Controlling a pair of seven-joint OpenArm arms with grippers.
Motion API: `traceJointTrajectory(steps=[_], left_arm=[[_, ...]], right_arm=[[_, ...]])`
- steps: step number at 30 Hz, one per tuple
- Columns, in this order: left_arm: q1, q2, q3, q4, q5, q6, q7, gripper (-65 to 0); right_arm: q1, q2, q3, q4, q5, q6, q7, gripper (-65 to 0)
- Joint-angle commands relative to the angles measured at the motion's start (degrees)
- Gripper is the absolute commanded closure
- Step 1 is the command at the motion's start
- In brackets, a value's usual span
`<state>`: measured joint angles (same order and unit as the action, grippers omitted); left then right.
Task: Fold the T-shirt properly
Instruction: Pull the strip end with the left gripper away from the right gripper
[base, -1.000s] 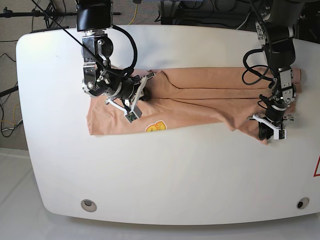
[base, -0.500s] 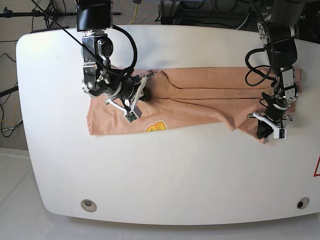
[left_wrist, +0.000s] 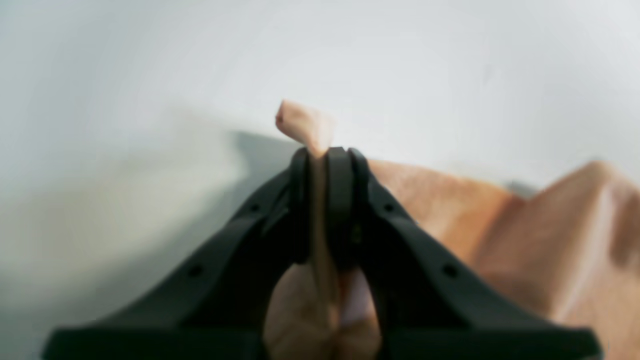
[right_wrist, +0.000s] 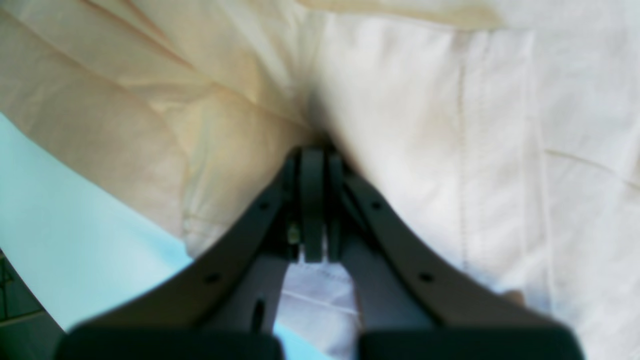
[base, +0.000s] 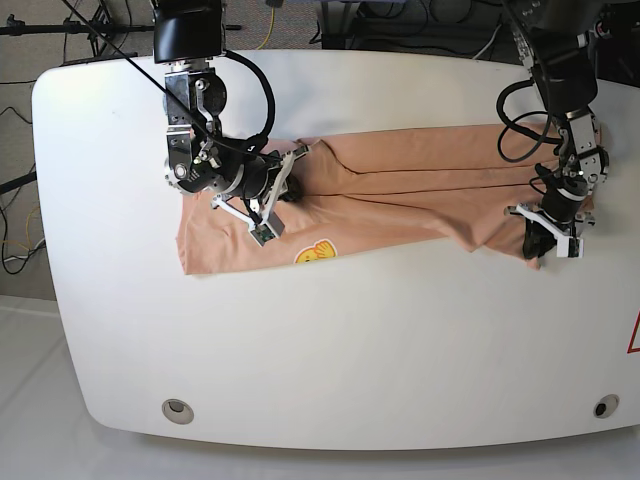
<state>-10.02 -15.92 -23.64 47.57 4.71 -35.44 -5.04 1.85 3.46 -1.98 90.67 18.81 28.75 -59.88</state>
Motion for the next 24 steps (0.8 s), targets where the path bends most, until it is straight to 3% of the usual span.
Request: traceJointTrajectory(steps=[1, 24], left_arm=[[1.45, 0.23, -0.14, 4.60, 0.43, -0.56, 0.69, -3.4], [11.74, 2.16, -0.23, 22.45, 0.43, -0.30, 0.69, -3.5]], right_arm=[[1.63, -0.17, 0.09, 0.97, 0.84, 0.48, 1.11, 0.0], [1.63, -0.26, 0.09, 0.97, 0.84, 0.48, 1.11, 0.0]])
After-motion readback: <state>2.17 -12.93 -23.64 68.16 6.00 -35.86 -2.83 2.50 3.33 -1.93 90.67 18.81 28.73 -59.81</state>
